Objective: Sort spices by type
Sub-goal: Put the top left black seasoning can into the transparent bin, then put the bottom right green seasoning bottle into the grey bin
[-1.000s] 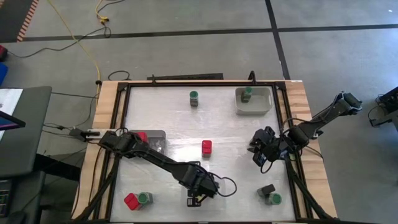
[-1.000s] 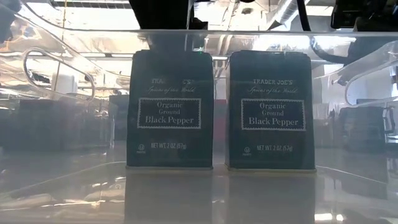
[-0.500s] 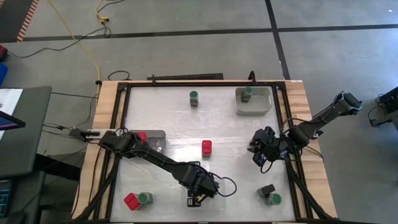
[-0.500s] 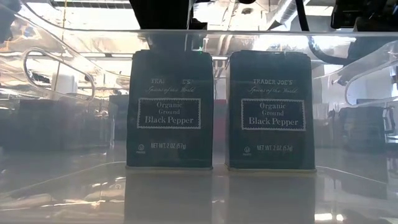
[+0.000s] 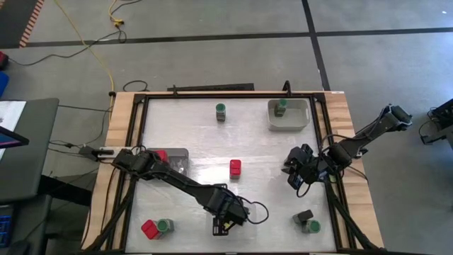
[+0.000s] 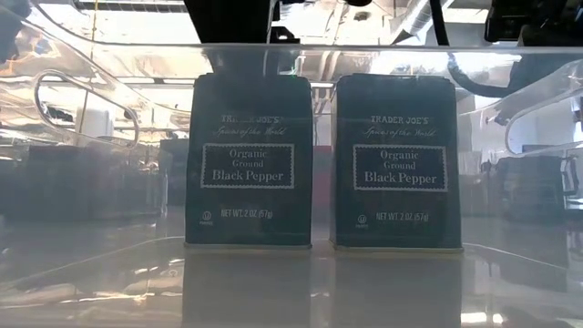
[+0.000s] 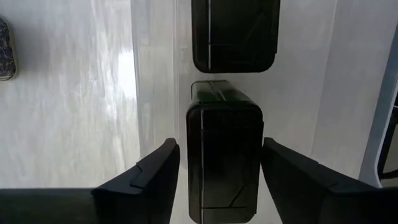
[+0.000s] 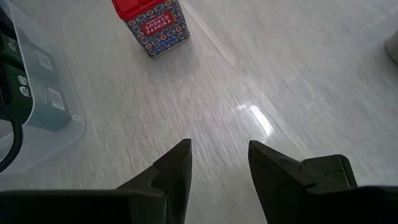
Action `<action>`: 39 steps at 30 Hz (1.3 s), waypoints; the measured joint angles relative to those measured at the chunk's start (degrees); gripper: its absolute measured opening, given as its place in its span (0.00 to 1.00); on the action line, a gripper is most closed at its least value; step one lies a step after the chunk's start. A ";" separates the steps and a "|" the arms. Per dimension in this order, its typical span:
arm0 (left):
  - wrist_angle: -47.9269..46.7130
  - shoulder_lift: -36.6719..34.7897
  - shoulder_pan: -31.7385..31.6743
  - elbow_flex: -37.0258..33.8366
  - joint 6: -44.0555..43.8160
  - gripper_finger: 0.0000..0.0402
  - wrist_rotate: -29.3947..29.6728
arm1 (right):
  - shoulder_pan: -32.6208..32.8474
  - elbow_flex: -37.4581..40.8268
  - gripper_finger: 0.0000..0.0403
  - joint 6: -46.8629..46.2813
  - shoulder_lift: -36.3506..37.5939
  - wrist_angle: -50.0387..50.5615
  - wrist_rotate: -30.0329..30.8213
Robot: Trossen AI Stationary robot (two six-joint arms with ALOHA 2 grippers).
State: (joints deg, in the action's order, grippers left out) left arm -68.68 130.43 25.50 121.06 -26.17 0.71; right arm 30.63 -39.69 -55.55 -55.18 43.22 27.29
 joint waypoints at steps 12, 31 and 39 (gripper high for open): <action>-8.94 -0.13 0.23 7.83 -1.85 0.54 2.03 | 0.00 -0.01 0.46 0.00 0.02 -0.56 0.00; -20.30 -7.05 8.93 12.63 -5.65 0.54 24.03 | -0.02 -0.02 0.46 -3.10 0.04 -4.38 0.00; -20.12 -7.18 10.45 12.17 -5.00 0.54 25.22 | -1.76 -0.02 0.46 -4.83 0.02 -6.89 -0.02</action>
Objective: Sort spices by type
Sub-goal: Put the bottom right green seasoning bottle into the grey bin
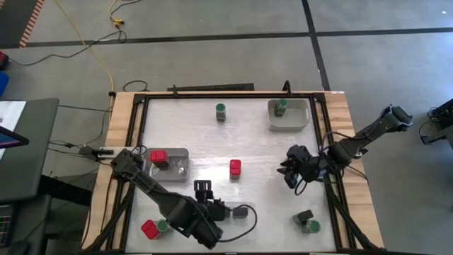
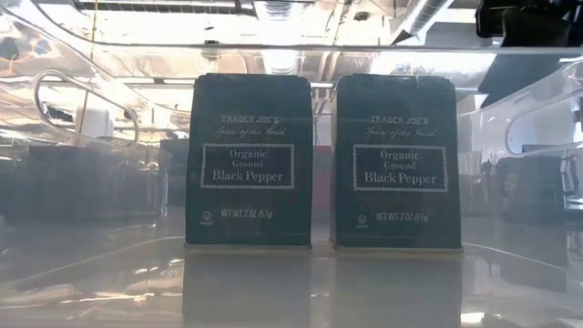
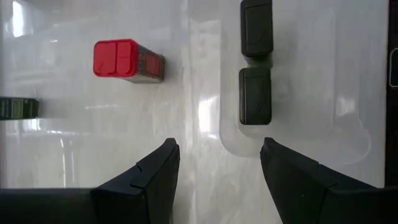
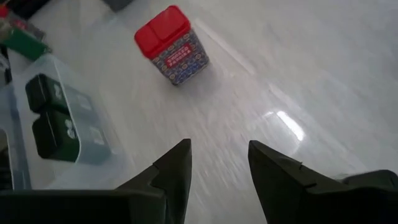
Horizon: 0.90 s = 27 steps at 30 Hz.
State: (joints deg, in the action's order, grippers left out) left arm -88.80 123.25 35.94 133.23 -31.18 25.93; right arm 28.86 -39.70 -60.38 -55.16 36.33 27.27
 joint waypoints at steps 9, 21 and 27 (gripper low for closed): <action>3.02 -1.90 -0.74 -9.01 1.48 0.54 -0.12 | -2.12 0.02 0.64 -2.11 0.00 -0.25 0.00; 35.59 -30.80 -9.56 -47.09 1.29 0.54 0.00 | -3.19 0.00 0.78 3.23 0.00 -2.18 0.02; 50.56 -44.21 -13.97 -63.29 -0.03 0.54 0.09 | -4.92 0.02 0.78 7.63 -0.02 -2.57 0.02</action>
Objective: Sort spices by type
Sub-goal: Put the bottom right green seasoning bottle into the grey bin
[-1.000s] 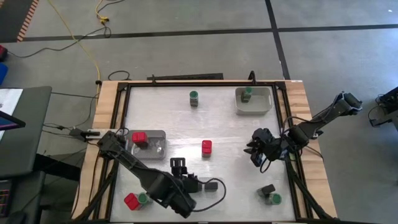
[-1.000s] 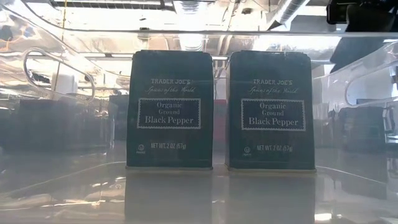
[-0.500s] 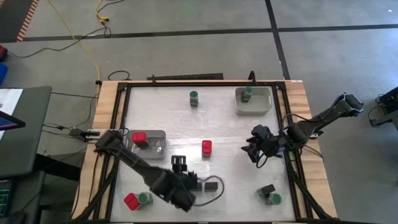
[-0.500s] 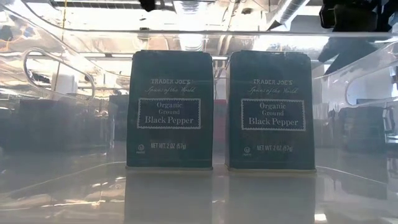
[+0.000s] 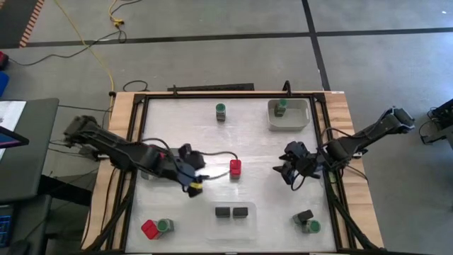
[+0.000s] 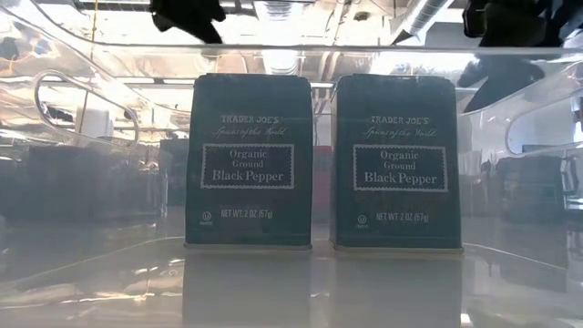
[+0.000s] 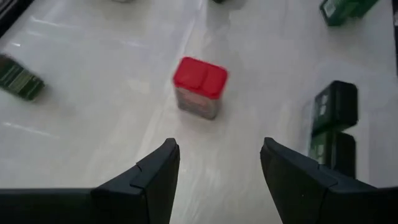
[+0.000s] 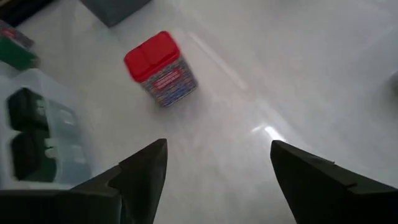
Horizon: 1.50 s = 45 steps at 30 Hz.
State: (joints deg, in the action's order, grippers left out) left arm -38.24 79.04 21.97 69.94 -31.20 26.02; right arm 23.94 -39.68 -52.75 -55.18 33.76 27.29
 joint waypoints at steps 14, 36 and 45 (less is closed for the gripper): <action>3.23 -5.67 -4.49 -8.40 0.40 0.54 1.51 | -11.01 -0.02 0.78 5.01 0.00 -2.88 -0.02; 10.58 -21.15 -10.90 -18.55 10.62 0.54 -3.54 | -11.07 -28.49 0.75 -18.32 -18.36 40.02 -10.81; 7.84 -20.87 -10.90 -18.55 13.91 0.54 -3.74 | -0.53 -35.04 0.75 -42.00 -21.62 47.73 -14.14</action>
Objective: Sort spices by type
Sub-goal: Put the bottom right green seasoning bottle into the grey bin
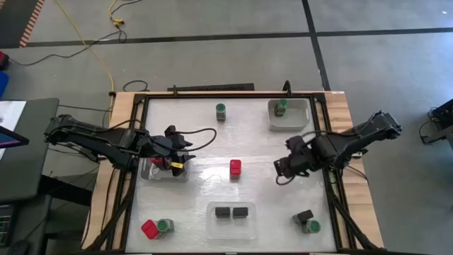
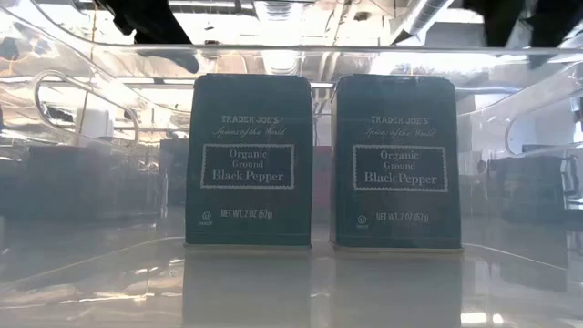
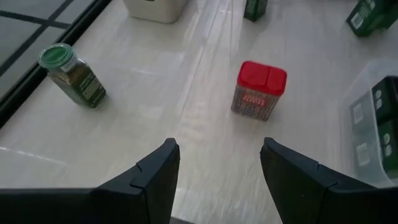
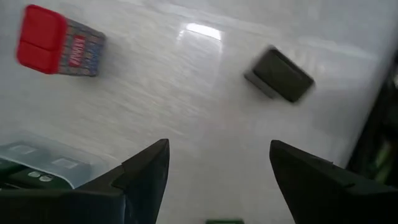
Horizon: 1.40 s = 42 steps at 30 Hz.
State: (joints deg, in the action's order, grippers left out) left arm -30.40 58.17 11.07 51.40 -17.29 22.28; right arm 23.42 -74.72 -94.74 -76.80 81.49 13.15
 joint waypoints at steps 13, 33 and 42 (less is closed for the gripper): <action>-0.14 0.00 -1.37 0.00 1.58 0.54 -0.07 | 10.08 0.00 0.75 -17.79 0.35 5.77 0.00; -0.10 0.00 -1.49 0.02 -1.56 0.54 -2.62 | 25.66 0.00 0.75 -34.00 -1.37 -5.54 -8.92; -0.08 0.00 -1.44 0.04 -7.47 0.54 -2.60 | 33.17 0.00 0.75 -35.03 -5.80 -10.71 -12.40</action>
State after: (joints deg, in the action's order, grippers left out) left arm -30.48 58.17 9.63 51.44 -24.76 19.68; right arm 56.59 -74.72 -129.77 -82.60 70.78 0.74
